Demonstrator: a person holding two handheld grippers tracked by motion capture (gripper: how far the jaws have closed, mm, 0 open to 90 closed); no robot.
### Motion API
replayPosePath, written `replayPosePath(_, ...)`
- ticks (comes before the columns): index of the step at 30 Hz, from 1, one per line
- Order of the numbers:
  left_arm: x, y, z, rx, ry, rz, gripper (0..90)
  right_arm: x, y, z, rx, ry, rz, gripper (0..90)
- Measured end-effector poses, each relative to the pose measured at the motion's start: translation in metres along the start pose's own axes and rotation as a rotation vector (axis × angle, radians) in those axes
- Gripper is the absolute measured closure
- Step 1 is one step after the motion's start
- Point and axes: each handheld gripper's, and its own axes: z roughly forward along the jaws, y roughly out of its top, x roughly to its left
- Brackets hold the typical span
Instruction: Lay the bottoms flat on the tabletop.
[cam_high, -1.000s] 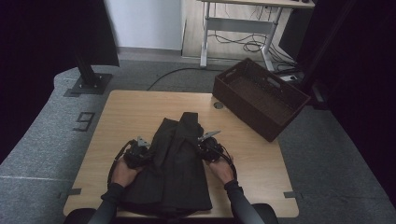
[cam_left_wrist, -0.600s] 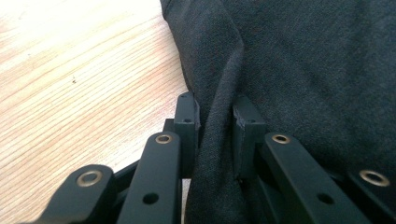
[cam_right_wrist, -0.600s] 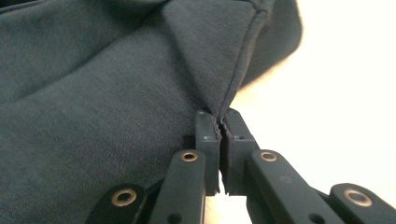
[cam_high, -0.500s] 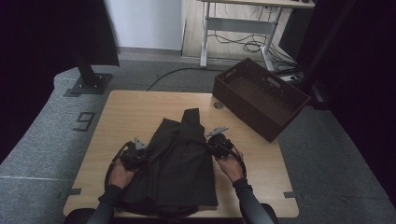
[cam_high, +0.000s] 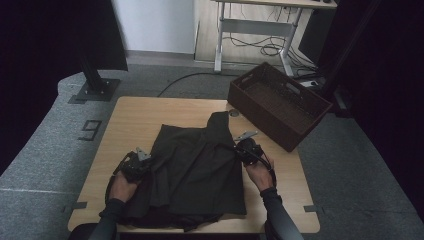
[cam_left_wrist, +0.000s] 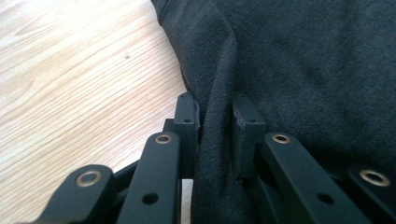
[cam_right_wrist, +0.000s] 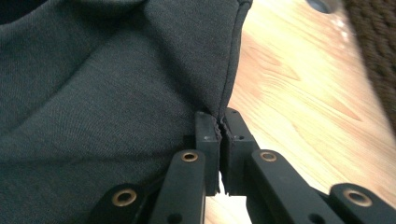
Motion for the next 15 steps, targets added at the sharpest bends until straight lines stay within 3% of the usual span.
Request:
replayPosePath(7,0.011,-0.004,-0.001,0.015,0.033,-0.016,74.4,-0.02,-0.005,-0.004,0.018,-0.05,0.021,87.0)
replayPosePath(15,0.023,-0.003,0.0,0.035,0.048,-0.004,72.2,-0.041,-0.008,-0.003,0.051,-0.09,0.031,86.9)
